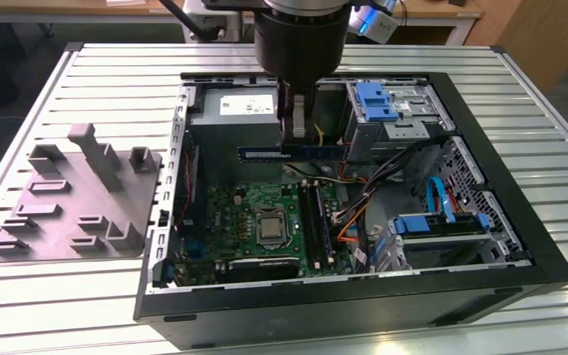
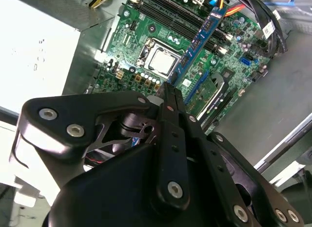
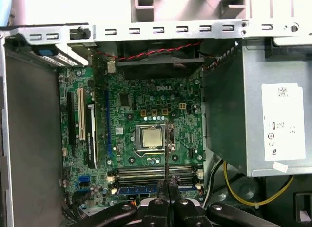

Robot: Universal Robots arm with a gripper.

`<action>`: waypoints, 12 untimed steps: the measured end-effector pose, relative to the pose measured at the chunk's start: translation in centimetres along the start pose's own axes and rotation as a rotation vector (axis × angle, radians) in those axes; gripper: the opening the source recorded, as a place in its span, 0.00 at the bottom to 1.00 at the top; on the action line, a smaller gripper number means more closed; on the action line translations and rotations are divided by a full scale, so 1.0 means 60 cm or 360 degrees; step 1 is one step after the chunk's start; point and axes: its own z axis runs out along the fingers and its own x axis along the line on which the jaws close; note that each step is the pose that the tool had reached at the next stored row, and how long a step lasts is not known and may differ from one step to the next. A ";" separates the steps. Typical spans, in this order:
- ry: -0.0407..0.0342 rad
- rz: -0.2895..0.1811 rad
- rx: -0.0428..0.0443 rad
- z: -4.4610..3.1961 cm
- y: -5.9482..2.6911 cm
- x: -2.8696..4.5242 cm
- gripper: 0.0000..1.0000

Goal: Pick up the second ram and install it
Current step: 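Insert the second ram into the second slot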

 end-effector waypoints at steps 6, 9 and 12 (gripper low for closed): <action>0.0000 0.0170 0.0005 0.001 0.000 0.000 0.11; 0.0000 0.0252 0.0007 0.001 0.000 0.000 0.11; 0.0001 0.0333 0.0009 0.001 0.000 0.000 0.11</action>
